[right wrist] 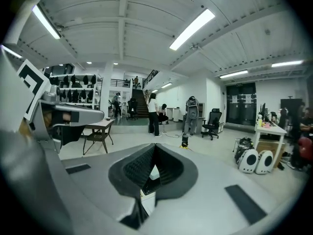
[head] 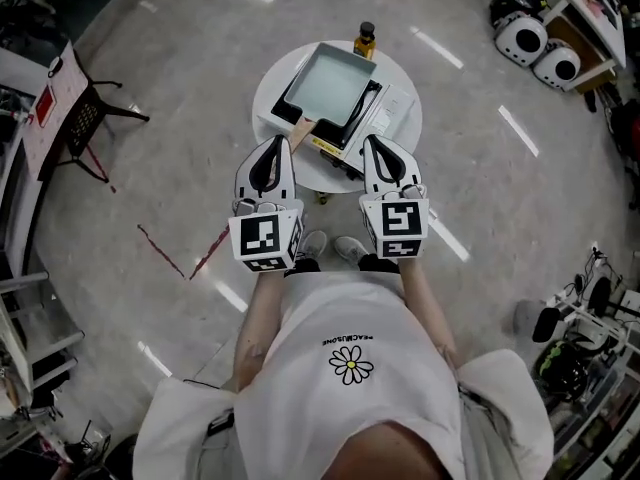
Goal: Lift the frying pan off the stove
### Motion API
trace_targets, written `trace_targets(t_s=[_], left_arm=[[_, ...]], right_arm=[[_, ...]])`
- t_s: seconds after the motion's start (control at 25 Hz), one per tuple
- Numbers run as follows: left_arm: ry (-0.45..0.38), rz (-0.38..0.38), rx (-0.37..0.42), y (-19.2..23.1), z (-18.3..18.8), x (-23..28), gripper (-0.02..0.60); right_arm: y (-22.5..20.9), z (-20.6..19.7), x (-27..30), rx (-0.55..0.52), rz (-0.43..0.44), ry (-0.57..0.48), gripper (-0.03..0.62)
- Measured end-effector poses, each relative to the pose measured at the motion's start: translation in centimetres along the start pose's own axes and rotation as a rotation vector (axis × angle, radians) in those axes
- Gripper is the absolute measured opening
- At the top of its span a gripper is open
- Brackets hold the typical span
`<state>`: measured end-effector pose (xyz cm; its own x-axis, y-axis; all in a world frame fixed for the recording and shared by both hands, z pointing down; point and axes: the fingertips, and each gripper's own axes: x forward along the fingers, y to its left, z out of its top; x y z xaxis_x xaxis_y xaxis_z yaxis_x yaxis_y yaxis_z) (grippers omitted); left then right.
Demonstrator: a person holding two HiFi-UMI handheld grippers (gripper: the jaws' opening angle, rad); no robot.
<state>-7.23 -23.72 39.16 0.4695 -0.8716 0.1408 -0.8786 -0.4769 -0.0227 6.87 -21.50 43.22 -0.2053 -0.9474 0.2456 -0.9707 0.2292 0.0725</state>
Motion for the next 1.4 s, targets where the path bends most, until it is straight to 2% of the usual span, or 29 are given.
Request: trace_targets(t_s=[0.52,0.96,1.08,1.2,1.32,1.4], left_arm=[[0.033,-0.086,0.003,1.0,-1.1,2.6,0.0],[0.054,-0.113,-0.011,2.1,-1.7,3.8,0.002],[0.054,-0.146,-0.016,2.9,-1.3,4.8,0.069],[0.076,-0.203,-0.047,3.8,-1.5,5.9,0.169],[0.132,-0.274,-0.124,4.8,-2.8,7.0,0.261],[0.185,-0.319,-0.197,5.5,-4.2,7.8,0.296]], right_arm=[[-0.3,-0.6,0.7,0.009,-0.091,0.035,0.003],[-0.2,-1.3,1.3,0.022,-0.099,0.061,0.003],[-0.2,-1.3,1.4,0.037,-0.106,0.057,0.003],[0.0,-1.5,1.2,0.037,-0.101,0.068,0.003],[0.3,-1.8,1.0,0.038,-0.1,0.08,0.003],[0.5,-2.3,0.9,0.037,-0.101,0.092,0.003]])
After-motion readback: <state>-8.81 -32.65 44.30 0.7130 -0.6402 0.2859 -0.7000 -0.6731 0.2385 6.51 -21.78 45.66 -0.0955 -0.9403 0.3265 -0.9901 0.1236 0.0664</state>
